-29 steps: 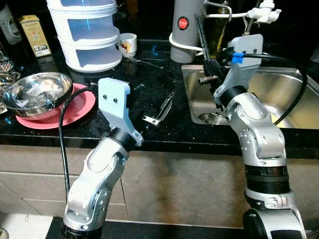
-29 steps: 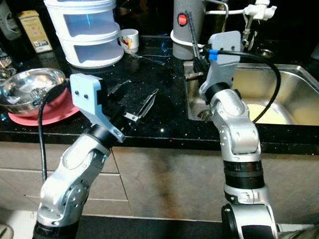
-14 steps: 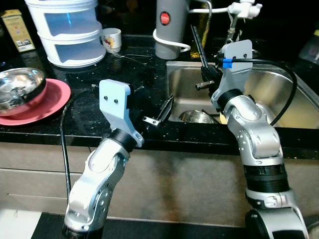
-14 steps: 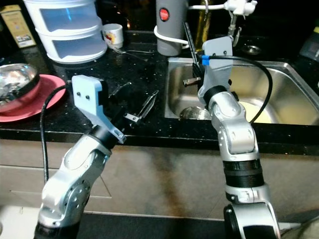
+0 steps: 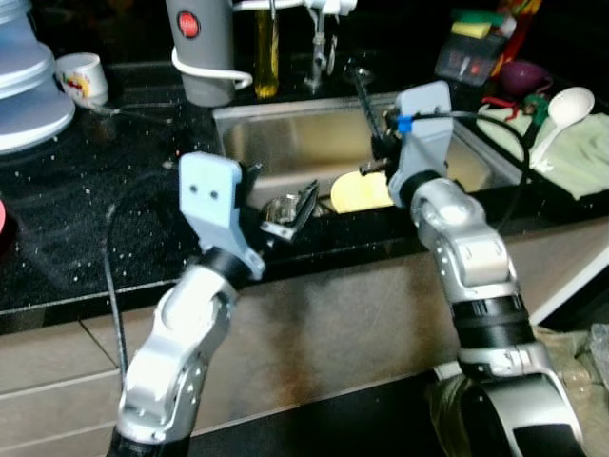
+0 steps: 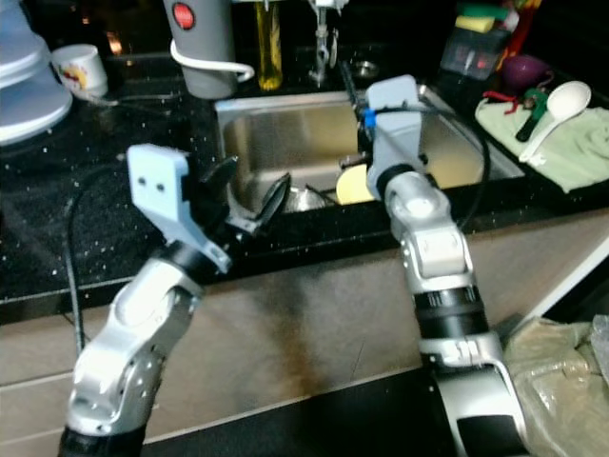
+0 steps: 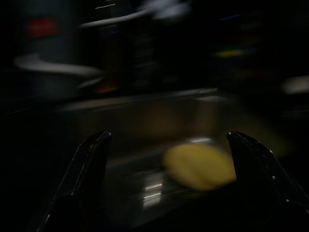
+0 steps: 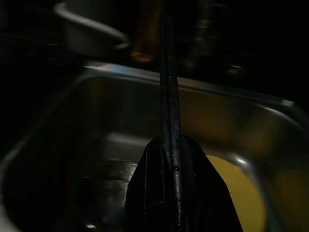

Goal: Kitchen organization

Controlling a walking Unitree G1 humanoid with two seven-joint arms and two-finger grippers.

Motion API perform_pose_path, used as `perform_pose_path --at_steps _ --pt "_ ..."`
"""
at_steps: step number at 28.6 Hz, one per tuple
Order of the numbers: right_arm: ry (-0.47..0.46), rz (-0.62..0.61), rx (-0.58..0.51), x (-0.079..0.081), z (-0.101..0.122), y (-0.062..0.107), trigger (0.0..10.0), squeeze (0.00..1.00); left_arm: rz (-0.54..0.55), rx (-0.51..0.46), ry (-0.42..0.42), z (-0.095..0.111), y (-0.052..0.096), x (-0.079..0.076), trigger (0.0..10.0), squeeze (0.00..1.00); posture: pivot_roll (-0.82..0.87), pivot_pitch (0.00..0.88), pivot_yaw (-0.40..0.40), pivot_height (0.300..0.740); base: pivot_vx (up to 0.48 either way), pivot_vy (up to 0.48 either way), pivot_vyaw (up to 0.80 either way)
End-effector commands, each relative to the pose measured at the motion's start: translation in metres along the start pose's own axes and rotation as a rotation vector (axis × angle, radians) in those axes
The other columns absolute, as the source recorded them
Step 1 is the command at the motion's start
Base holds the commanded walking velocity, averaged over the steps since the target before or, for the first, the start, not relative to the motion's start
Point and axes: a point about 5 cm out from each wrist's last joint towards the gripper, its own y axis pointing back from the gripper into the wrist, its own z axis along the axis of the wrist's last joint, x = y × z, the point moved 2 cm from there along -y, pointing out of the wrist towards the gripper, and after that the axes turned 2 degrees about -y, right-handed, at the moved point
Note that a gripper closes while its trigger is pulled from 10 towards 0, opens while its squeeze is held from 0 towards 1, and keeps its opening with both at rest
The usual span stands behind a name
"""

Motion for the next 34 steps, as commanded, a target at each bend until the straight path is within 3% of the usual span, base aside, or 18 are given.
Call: perform_pose_path --at_steps 1,4,7,10,12,19,23,27,28,29,30,34 --pt "0.017 0.035 0.004 0.013 -0.003 -0.005 10.0 0.0 0.081 0.042 -0.039 -0.011 0.005 0.014 10.0 0.0 0.06 0.029 -0.066 0.74 0.0 0.0 0.0" --pt "0.027 0.019 0.084 0.031 -0.023 -0.017 10.0 0.0 0.134 0.059 -0.05 -0.016 0.01 0.03 10.0 0.0 0.07 0.03 -0.07 0.74 0.0 0.0 0.0" --pt "0.026 0.005 0.1 0.031 -0.026 -0.02 10.0 0.0 0.134 0.059 -0.051 -0.016 0.01 0.03 10.0 0.0 0.07 0.03 -0.07 0.74 0.0 0.0 0.0" --pt "0.06 -0.091 0.129 0.024 -0.027 -0.028 10.0 0.0 0.116 0.055 -0.046 -0.014 0.01 0.028 10.0 0.0 0.08 0.038 -0.078 0.74 0.0 0.0 0.0" --pt "0.096 -0.164 0.151 0.015 -0.028 -0.036 10.0 0.0 0.05 0.053 -0.023 -0.013 0.011 0.018 10.0 0.0 0.08 0.046 -0.082 0.74 0.0 0.0 0.0" --pt "0.171 -0.248 0.229 0.0 -0.039 -0.041 10.0 0.0 -0.005 0.081 -0.006 -0.019 0.024 0.0 10.0 0.0 0.1 0.064 -0.094 0.74 0.0 0.0 0.0" --pt "0.158 -0.247 0.235 0.001 -0.042 -0.042 10.0 0.0 -0.007 0.089 -0.005 -0.021 0.027 -0.002 10.0 0.0 0.11 0.072 -0.1 0.74 0.0 0.0 0.0" --pt "0.054 -0.205 0.224 0.015 -0.042 -0.046 10.0 0.0 -0.003 0.1 0.002 -0.021 0.034 -0.004 10.0 0.0 0.12 0.085 -0.106 0.74 0.0 0.0 0.0" --pt "0.024 -0.193 0.219 0.019 -0.041 -0.046 10.0 0.09 -0.002 0.101 0.004 -0.021 0.034 -0.004 10.0 0.0 0.12 0.086 -0.106 0.74 0.0 0.0 0.0" --pt "0.024 -0.193 0.219 0.019 -0.041 -0.046 10.0 0.09 -0.002 0.101 0.004 -0.021 0.034 -0.004 10.0 0.0 0.12 0.086 -0.106 0.74 0.0 0.0 0.0" --pt "-0.002 -0.182 0.211 0.022 -0.039 -0.048 10.0 0.95 -0.003 0.101 0.004 -0.021 0.035 -0.005 10.0 0.0 0.12 0.086 -0.107 0.74 0.0 0.0 0.0" --pt "-0.059 -0.178 0.171 0.025 -0.029 -0.051 10.0 1.0 -0.002 0.1 0.006 -0.02 0.035 -0.006 10.0 0.0 0.12 0.087 -0.109 0.74 0.0 0.0 0.0"
